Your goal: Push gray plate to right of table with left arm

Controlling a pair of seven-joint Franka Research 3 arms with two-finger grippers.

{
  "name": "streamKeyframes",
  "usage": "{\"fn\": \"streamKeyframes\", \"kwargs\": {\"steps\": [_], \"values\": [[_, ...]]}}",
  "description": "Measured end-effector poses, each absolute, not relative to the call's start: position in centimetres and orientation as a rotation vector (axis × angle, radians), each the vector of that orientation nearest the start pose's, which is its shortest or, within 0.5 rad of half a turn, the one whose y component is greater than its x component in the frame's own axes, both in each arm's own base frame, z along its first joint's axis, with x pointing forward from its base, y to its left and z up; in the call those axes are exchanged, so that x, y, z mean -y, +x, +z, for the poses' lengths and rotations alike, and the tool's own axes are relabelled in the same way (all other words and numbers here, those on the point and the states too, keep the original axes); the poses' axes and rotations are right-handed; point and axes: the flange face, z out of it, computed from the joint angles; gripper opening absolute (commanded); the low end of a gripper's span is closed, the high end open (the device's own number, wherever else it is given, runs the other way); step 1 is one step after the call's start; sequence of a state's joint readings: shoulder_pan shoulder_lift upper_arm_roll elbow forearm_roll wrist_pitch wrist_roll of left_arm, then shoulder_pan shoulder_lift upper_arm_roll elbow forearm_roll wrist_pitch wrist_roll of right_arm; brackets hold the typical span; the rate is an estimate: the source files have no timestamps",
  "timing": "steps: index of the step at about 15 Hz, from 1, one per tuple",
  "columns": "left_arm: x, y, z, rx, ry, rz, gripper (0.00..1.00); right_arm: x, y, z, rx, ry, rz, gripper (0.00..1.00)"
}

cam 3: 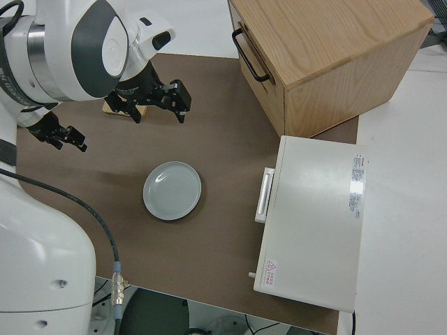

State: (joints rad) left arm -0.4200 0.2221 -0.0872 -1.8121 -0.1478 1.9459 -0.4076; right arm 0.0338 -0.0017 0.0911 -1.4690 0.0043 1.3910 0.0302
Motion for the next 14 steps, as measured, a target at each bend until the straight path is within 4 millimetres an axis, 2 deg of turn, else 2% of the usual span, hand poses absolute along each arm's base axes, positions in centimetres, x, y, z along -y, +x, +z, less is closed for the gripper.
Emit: {"fn": "streamKeyframes", "kwargs": {"steps": [4,6,7,9,12,14], "values": [[23.6,54.2,44.9,-0.124,-3.236,0.251,0.99,-6.7,53.1,65.7,0.15,-3.138,0.12,0.983],[18.6,55.1,47.1,-0.173,-3.246,0.225,0.99,-6.7,53.1,65.7,0.15,-3.138,0.12,0.983],[16.9,55.2,47.9,-0.202,-3.232,0.214,0.99,-6.7,53.1,65.7,0.15,-3.138,0.12,0.983],[15.4,55.3,49.0,-0.244,-3.19,0.191,0.99,-6.7,53.1,65.7,0.15,-3.138,0.12,0.983],[13.8,55.9,52.3,-0.235,-3.166,0.141,0.99,-6.7,53.1,65.7,0.15,-3.138,0.12,0.983],[12.0,56.3,54.2,-0.199,-3.161,0.122,0.99,-6.7,53.1,65.7,0.15,-3.138,0.12,0.983]]}}
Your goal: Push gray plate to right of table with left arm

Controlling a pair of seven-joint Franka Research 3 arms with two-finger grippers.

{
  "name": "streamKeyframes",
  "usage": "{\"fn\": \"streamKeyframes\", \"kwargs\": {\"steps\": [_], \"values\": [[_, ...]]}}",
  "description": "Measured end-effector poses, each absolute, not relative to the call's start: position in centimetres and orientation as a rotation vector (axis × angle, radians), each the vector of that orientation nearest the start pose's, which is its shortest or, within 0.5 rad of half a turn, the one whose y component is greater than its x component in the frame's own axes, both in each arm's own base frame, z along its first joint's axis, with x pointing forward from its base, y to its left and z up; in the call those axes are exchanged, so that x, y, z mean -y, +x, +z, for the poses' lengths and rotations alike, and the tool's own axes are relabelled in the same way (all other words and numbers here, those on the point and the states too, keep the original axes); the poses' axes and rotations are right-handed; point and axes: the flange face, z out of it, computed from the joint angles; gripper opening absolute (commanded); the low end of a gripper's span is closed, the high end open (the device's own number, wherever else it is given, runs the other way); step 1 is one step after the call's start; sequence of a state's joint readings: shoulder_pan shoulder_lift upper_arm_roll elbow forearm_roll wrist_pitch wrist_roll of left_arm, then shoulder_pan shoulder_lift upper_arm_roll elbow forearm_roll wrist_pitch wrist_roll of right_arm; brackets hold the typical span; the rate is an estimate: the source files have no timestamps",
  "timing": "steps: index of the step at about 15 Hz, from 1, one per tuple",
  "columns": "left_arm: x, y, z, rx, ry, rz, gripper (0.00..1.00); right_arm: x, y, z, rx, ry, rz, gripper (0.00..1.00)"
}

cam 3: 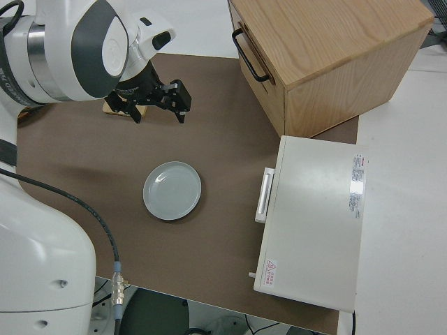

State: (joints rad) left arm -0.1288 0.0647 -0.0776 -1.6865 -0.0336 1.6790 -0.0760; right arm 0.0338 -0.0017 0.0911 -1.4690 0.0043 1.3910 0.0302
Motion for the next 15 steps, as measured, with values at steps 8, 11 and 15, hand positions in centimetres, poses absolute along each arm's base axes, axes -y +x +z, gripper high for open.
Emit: {"fn": "streamKeyframes", "kwargs": {"steps": [8,11,15], "values": [[5.3,57.4,59.5,-0.213,-3.129,0.024,0.99,-6.7,53.1,65.7,0.15,-3.138,0.12,0.983],[4.6,57.5,59.6,-0.199,-3.129,0.024,0.99,-6.7,53.1,65.7,0.15,-3.138,0.12,0.983],[4.0,57.5,59.6,-0.176,-3.154,0.026,0.99,-6.7,53.1,65.7,0.15,-3.138,0.12,0.983]]}}
